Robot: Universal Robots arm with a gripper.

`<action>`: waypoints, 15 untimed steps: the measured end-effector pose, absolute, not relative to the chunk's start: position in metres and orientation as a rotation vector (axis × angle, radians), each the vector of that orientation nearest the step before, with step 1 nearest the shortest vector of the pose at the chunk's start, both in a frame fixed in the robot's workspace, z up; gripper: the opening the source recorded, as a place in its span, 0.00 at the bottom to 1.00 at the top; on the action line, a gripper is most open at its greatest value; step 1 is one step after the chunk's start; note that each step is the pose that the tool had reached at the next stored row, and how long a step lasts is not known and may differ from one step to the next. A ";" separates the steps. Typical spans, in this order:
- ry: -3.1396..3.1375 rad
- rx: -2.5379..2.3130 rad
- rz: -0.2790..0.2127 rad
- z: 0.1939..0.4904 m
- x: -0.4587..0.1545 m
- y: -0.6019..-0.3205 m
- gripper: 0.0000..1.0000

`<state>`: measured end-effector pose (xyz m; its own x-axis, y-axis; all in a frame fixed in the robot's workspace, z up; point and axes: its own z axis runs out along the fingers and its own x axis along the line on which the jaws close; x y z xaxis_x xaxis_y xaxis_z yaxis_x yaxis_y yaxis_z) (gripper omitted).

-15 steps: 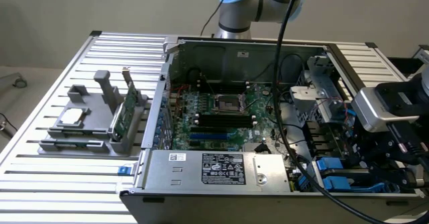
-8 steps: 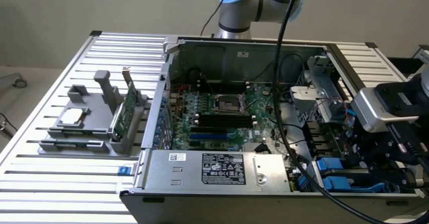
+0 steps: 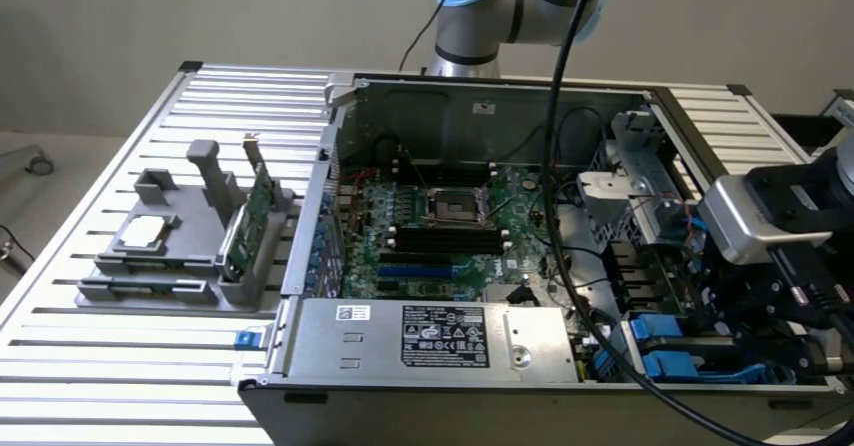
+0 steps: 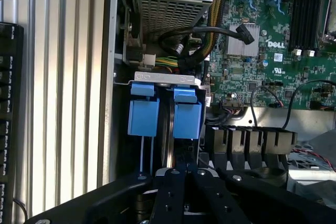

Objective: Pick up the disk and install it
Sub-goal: 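Insert the disk into the insertion slot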

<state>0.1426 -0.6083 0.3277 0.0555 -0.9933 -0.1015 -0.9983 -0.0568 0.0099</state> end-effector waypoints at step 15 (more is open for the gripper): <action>2.116 -2.238 0.131 0.366 0.143 -0.608 0.11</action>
<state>0.1426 -0.6083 0.3661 0.0550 -0.9933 -0.1018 -0.9983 -0.0569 0.0159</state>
